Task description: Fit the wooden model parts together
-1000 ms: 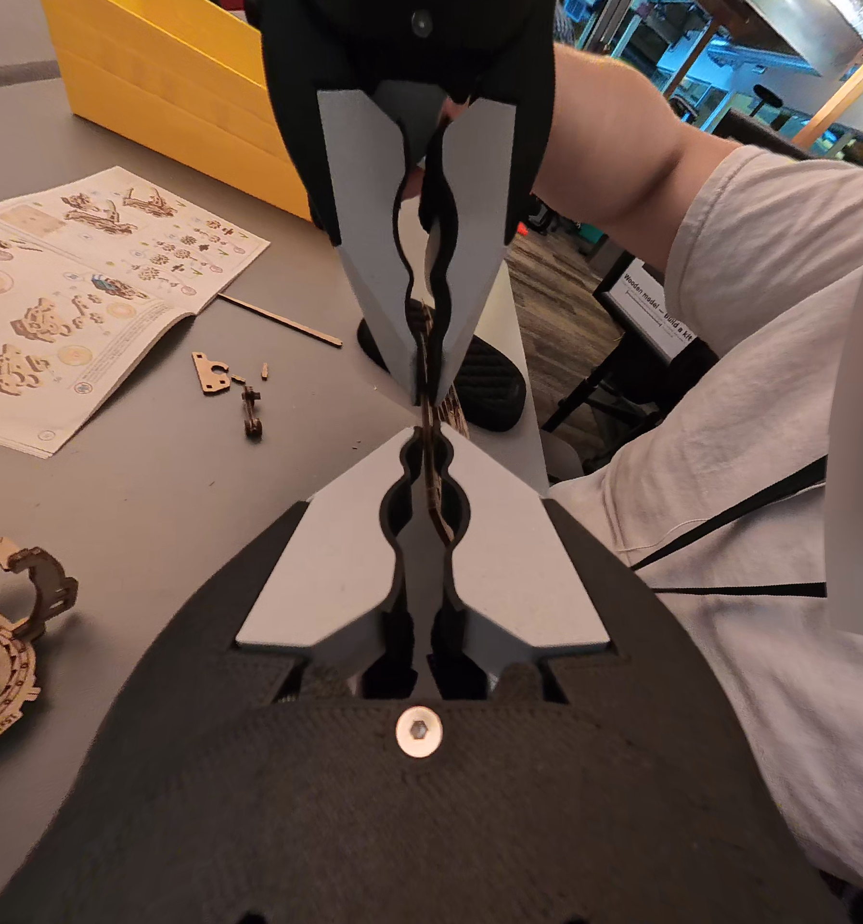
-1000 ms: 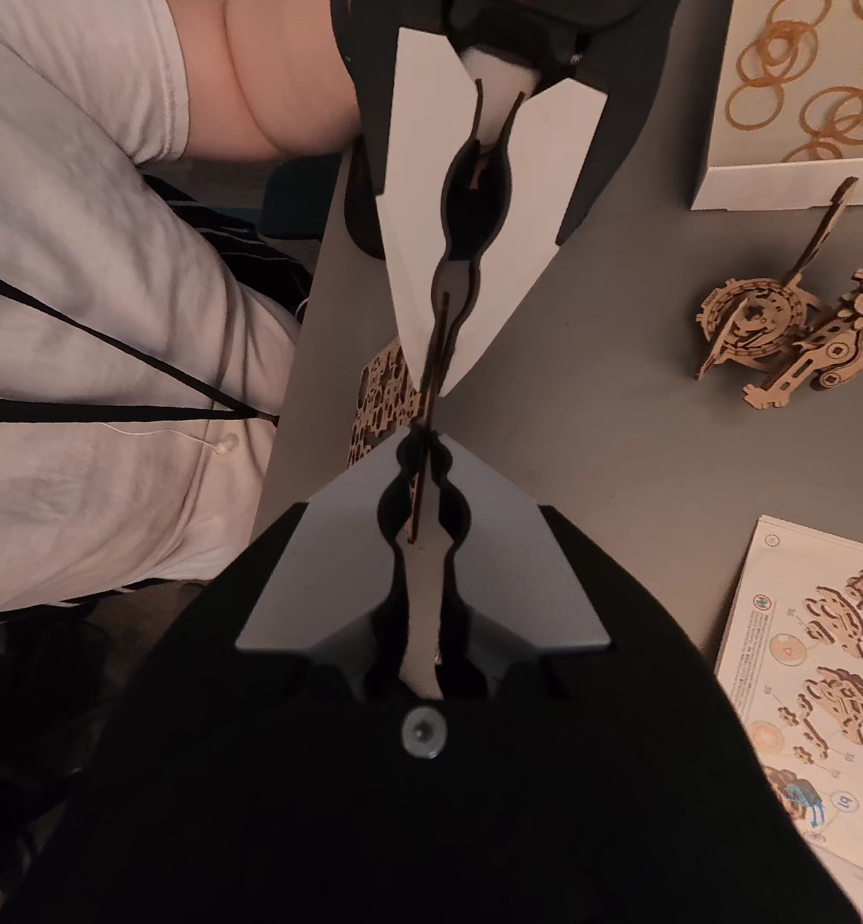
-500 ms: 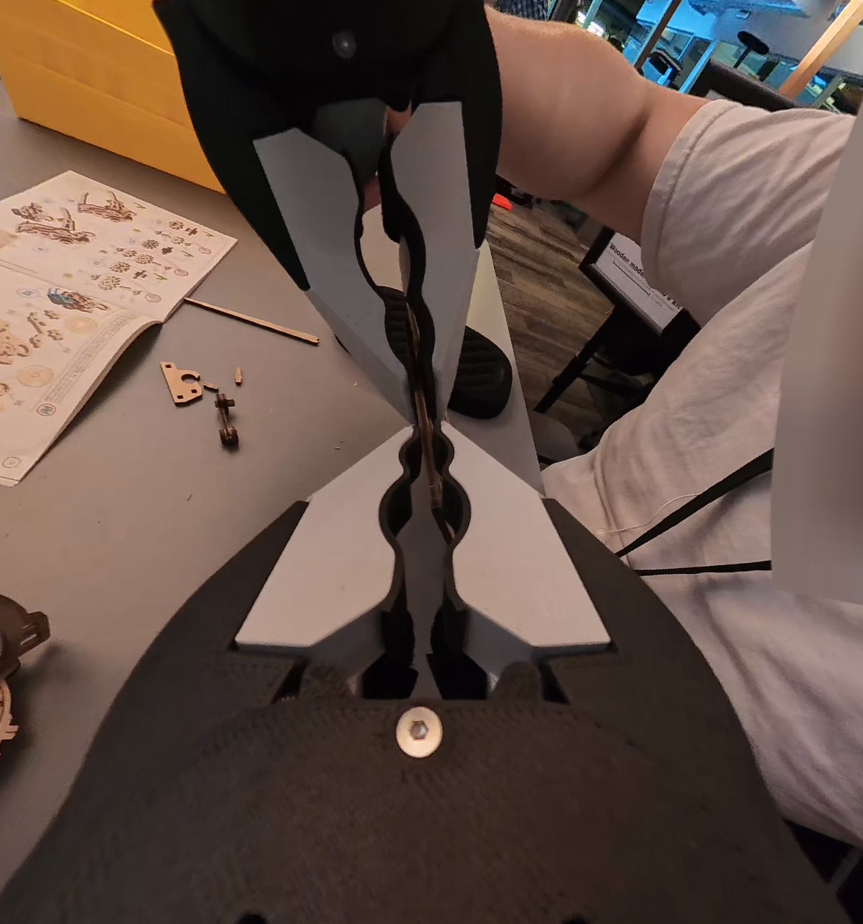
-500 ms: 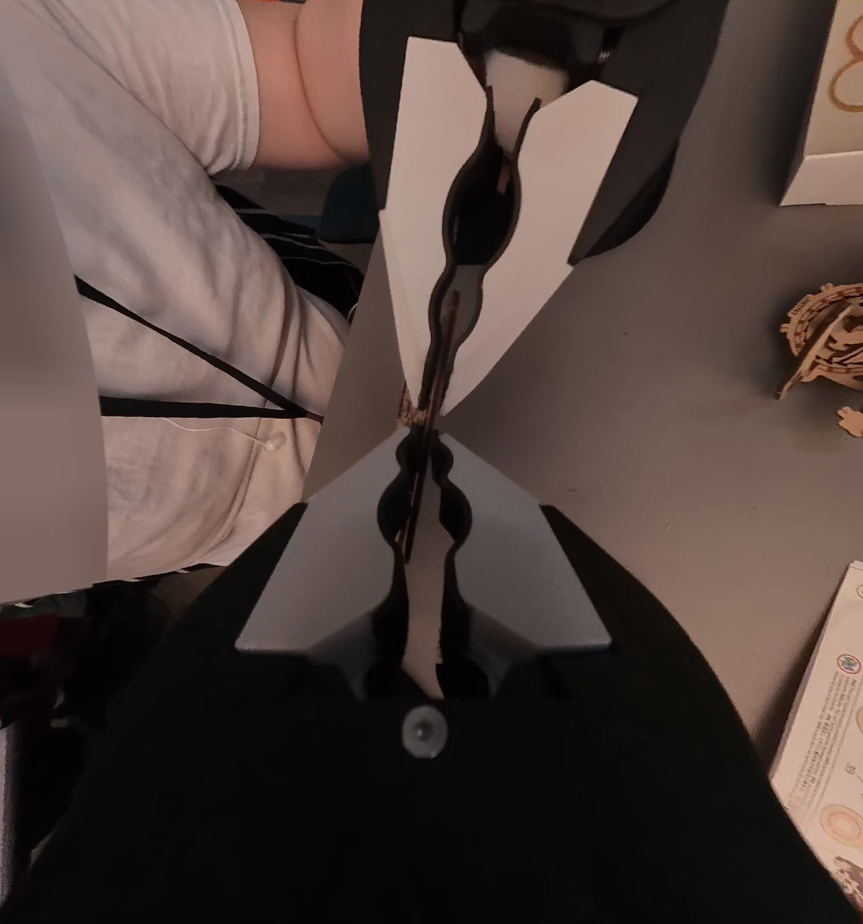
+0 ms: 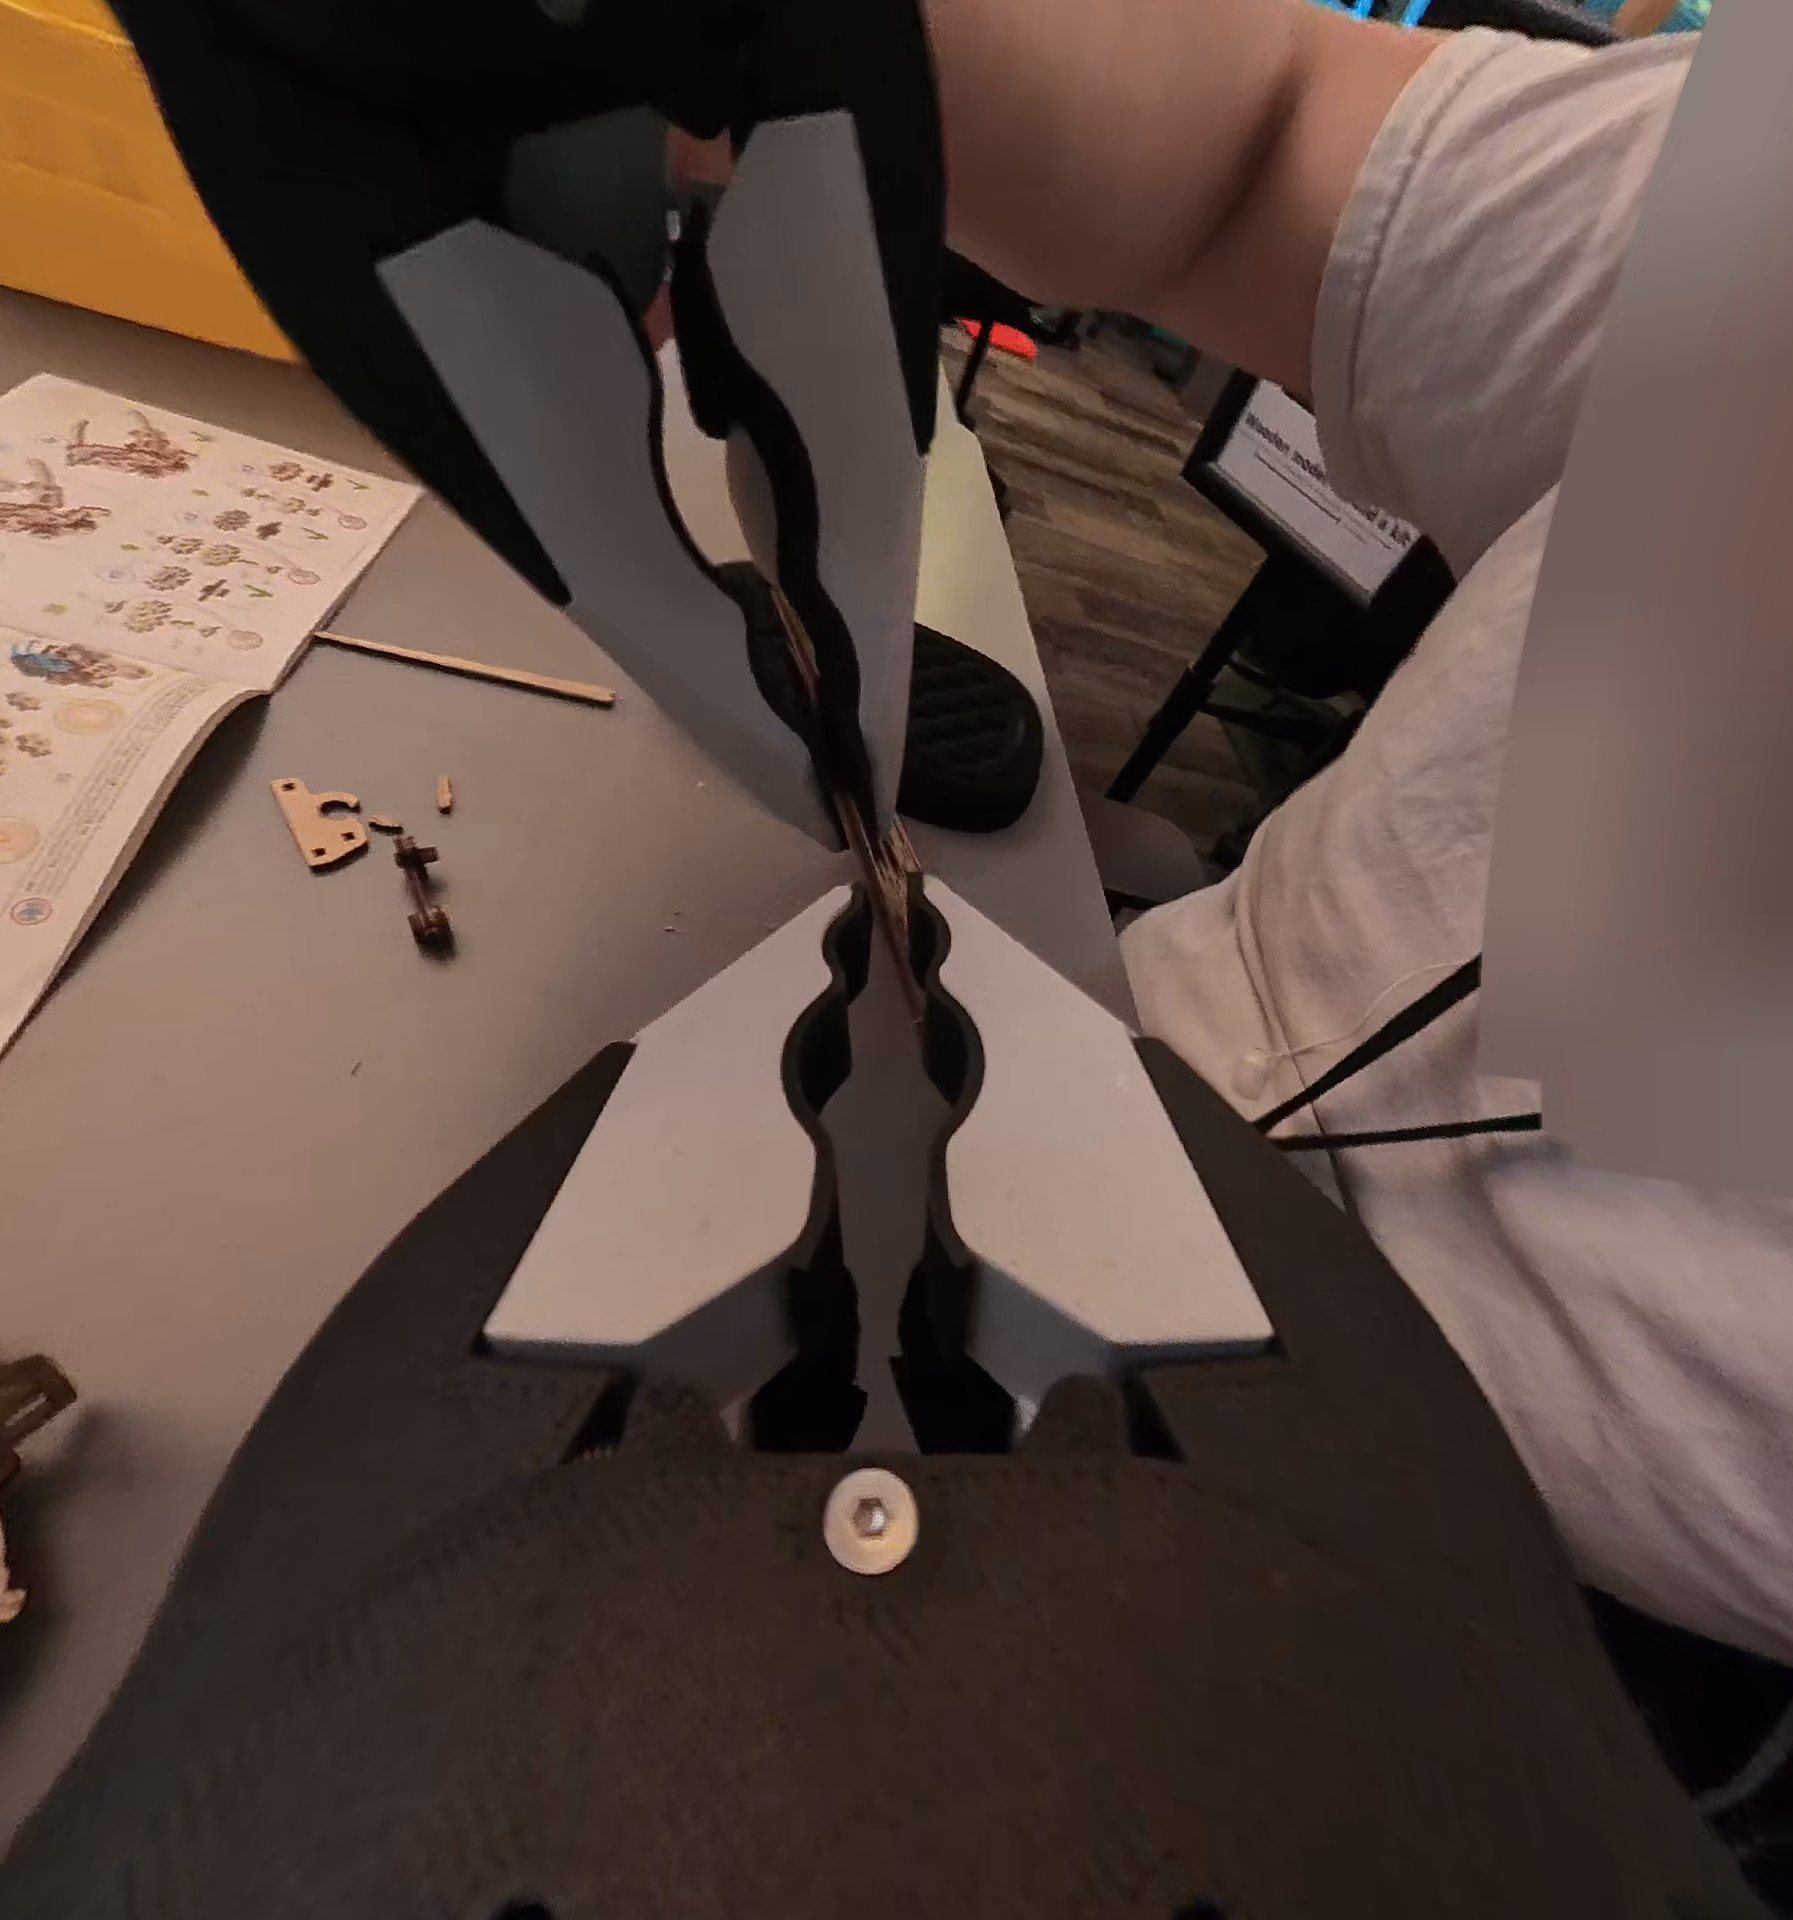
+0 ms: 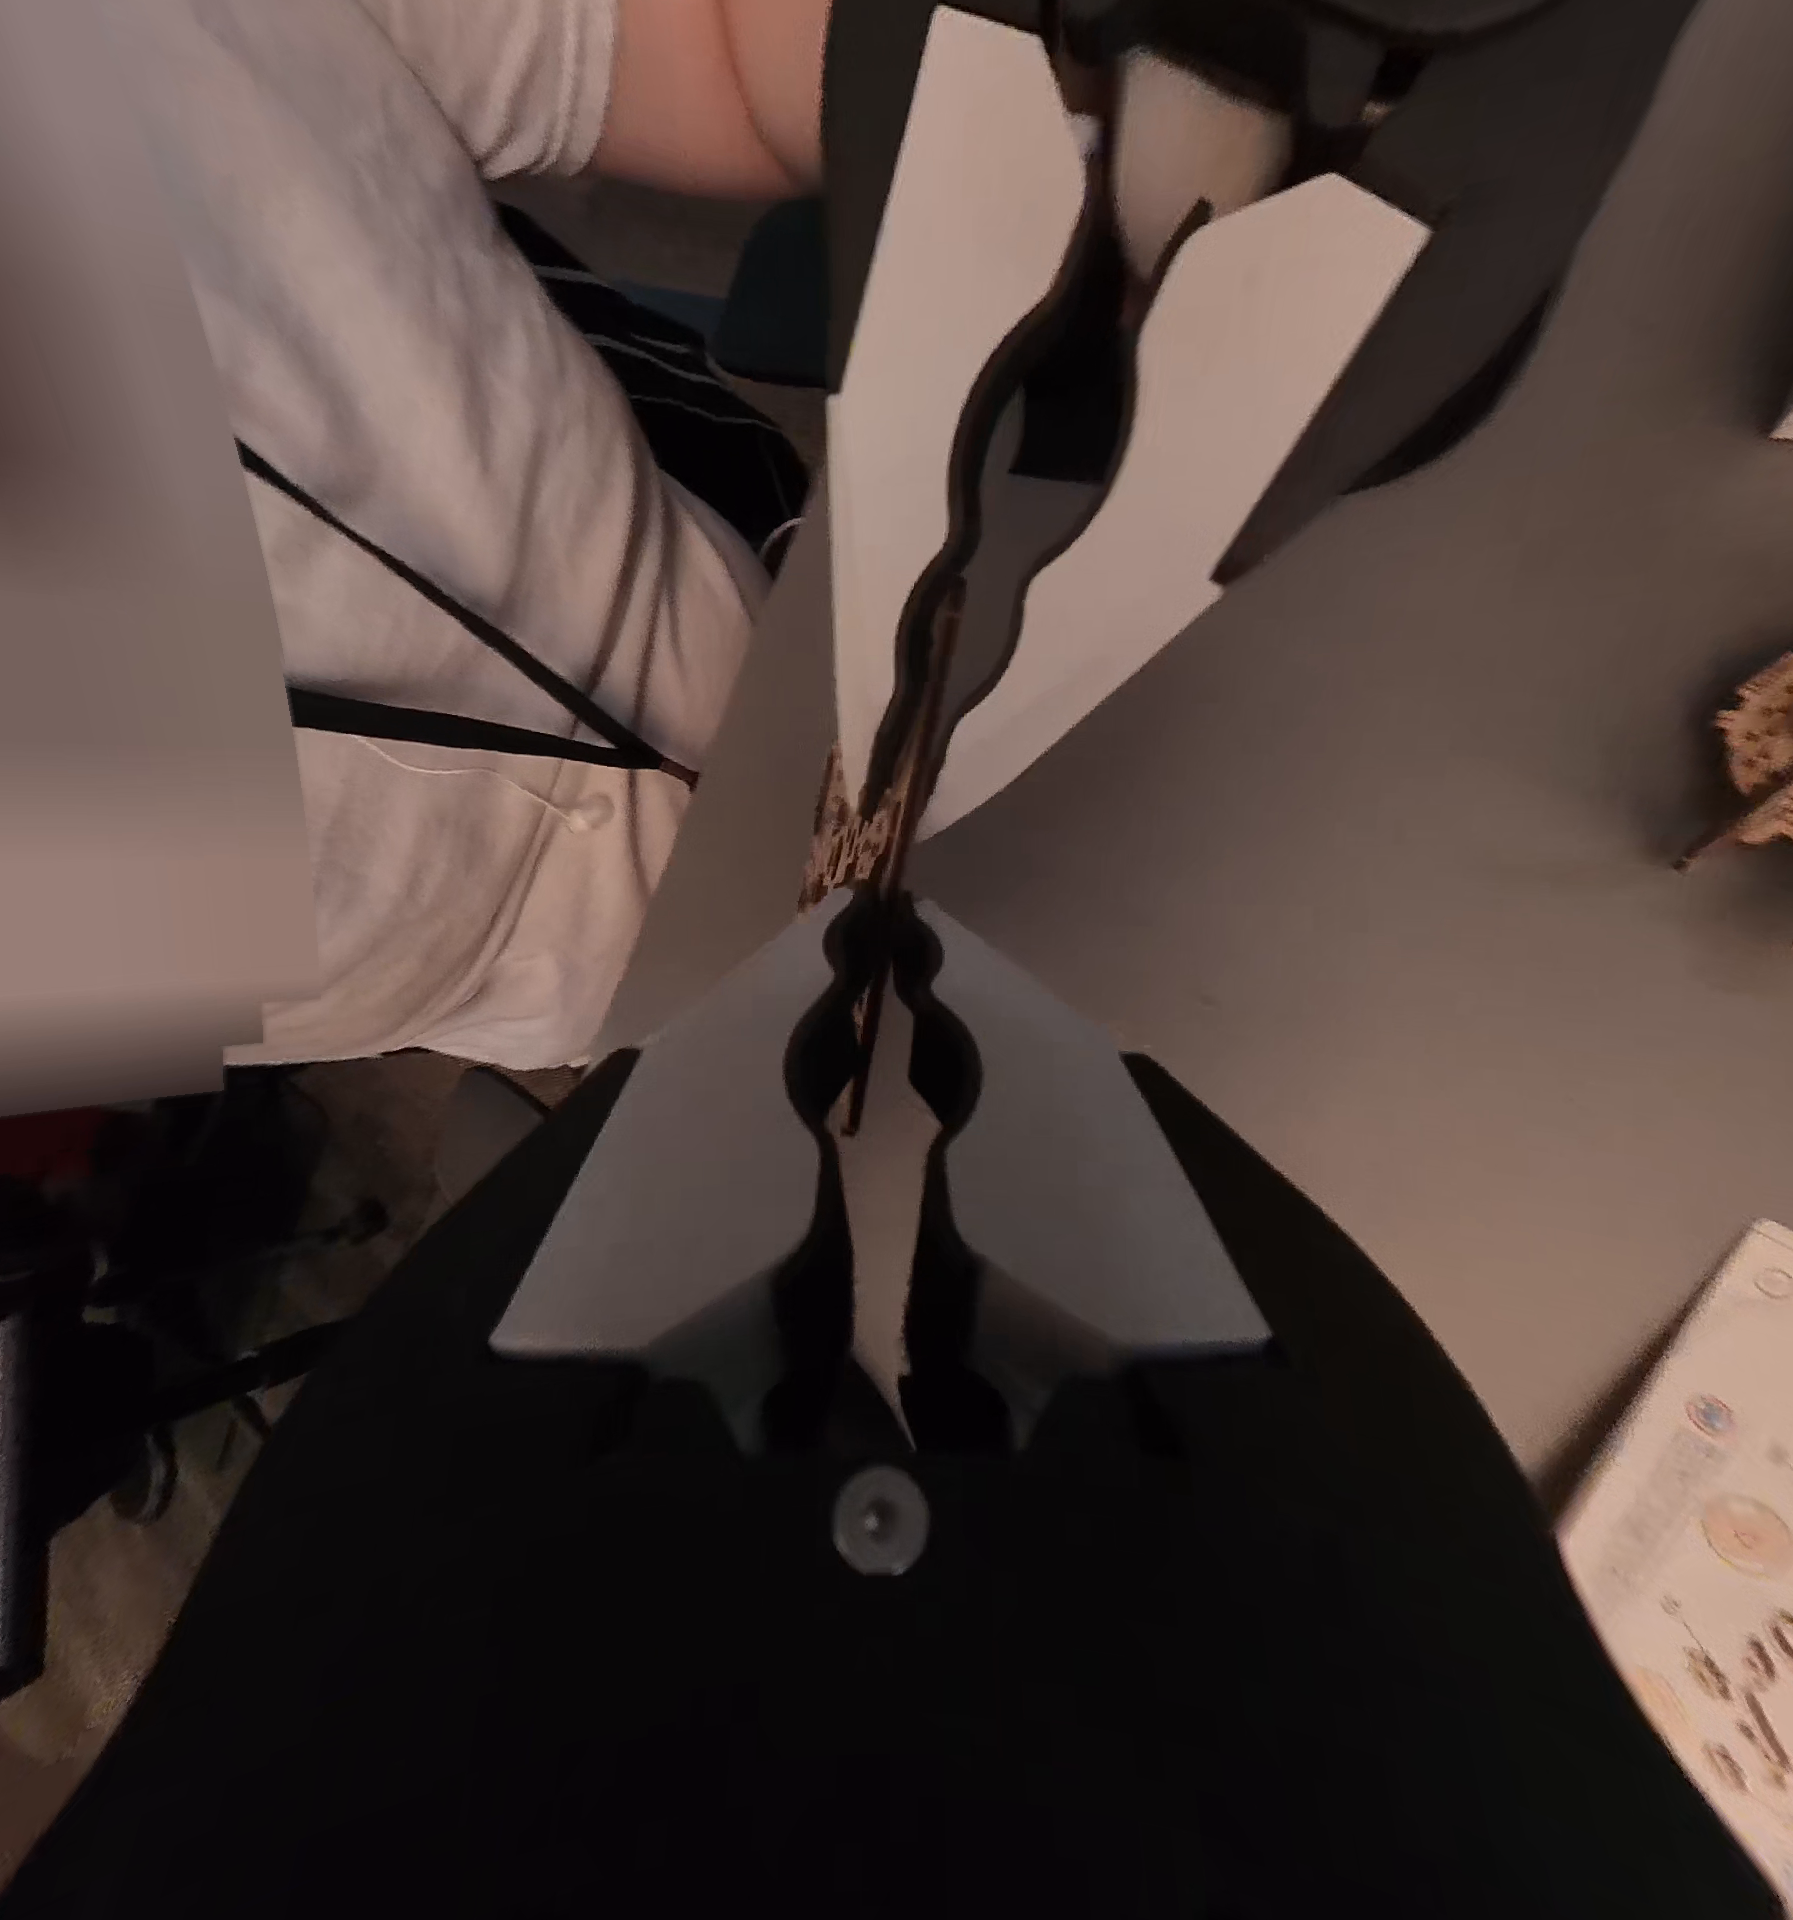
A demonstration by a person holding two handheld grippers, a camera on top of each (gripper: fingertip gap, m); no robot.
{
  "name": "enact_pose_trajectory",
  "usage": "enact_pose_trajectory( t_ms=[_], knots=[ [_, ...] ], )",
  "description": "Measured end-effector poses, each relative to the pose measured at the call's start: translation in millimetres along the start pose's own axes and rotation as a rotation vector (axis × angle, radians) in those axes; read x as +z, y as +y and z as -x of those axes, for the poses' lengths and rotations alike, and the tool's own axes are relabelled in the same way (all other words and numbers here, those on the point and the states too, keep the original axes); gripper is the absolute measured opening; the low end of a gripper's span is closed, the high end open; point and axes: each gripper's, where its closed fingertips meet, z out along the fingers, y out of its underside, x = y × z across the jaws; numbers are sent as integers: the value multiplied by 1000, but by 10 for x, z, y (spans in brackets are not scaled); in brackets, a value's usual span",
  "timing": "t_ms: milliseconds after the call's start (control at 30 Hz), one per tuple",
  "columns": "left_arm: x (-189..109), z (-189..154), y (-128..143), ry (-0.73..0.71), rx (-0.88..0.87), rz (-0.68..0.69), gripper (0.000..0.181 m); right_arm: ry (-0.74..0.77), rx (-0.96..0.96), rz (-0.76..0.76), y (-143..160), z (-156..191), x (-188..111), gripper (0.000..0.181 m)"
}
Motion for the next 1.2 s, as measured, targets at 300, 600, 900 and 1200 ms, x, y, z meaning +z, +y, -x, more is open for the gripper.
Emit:
enact_pose_trajectory(
  t_ms=[300,600,900,1200],
  knots=[
    [32,-247,-38,90,190,28,7,-178,-140,31,-48,263,22,2],
    [-74,-193,-28,82,197,3,6,-204,-155,45,-140,184,2,3],
    [-259,36,-101,-12,66,-66,2,13,34,-19,-98,-21,-292,16],
    [-218,134,-84,-60,6,-29,2,189,66,-45,24,-78,-420,1]
  ],
)
